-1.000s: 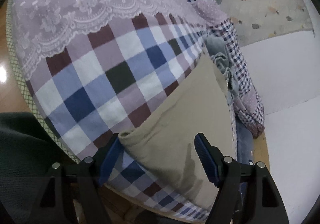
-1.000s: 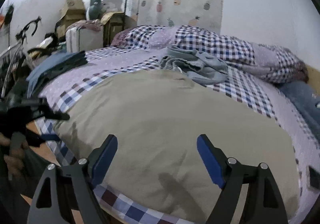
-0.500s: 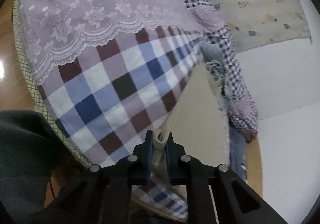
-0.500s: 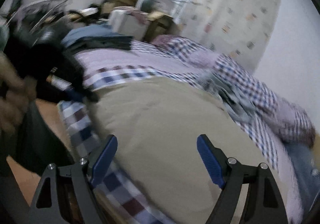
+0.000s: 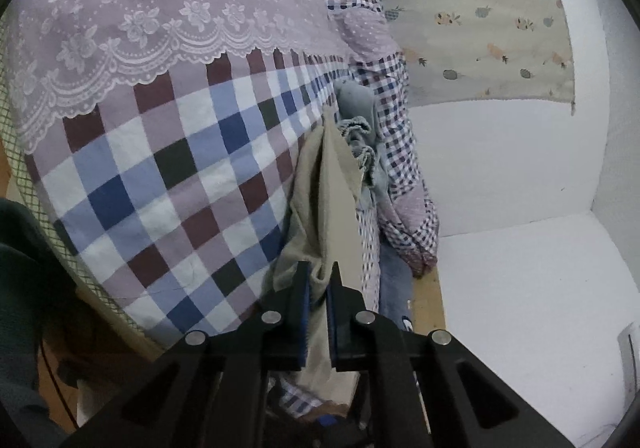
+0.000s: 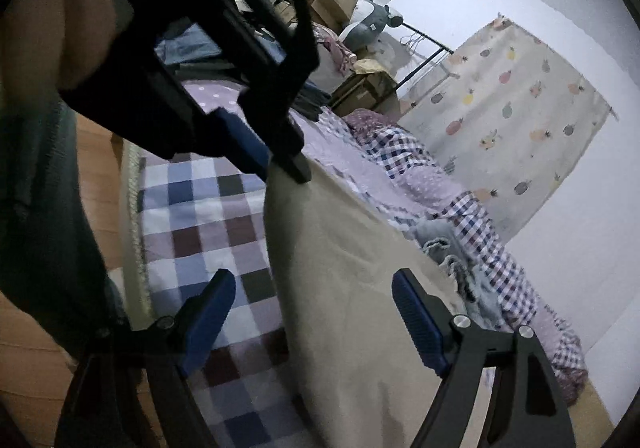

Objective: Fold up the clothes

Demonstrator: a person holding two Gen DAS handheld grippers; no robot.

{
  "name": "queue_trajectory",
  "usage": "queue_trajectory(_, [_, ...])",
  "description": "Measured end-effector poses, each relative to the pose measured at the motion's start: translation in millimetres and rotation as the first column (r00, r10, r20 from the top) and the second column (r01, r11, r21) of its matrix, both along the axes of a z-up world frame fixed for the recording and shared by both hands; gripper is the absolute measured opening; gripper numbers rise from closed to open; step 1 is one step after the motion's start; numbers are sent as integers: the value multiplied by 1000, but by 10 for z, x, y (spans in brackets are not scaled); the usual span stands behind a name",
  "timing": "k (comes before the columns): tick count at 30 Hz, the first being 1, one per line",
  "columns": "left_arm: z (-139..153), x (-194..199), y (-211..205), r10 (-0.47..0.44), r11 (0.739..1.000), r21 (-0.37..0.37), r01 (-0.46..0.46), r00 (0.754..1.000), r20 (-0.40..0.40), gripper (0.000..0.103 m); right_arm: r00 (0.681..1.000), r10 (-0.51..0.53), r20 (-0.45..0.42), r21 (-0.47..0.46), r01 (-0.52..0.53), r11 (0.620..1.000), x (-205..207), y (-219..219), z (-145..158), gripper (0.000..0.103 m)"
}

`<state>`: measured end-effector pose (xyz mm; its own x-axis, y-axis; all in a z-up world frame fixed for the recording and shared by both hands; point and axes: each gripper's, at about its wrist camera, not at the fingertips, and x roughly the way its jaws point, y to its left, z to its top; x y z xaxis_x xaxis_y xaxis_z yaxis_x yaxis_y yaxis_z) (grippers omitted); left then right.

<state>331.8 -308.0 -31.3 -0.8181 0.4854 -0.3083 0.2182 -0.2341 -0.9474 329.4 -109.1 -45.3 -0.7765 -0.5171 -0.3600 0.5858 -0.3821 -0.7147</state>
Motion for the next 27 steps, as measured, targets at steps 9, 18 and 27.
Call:
queue_trajectory(9, [45,-1,123,7,999,-50,-7,1000,5,56,999,-42,29,11,42,999,-181,-110,28,4])
queue_trajectory(18, [68,-246,352,-66,995,-75,65,998,-14,74,997,-39,60,-27,41,999,-162,-61,209,4])
queue_trajectory(27, [58,-636,507,-133,986,-104,129,991,-33,74,995,-29,97,-52,34,998,-200,-35,268,4])
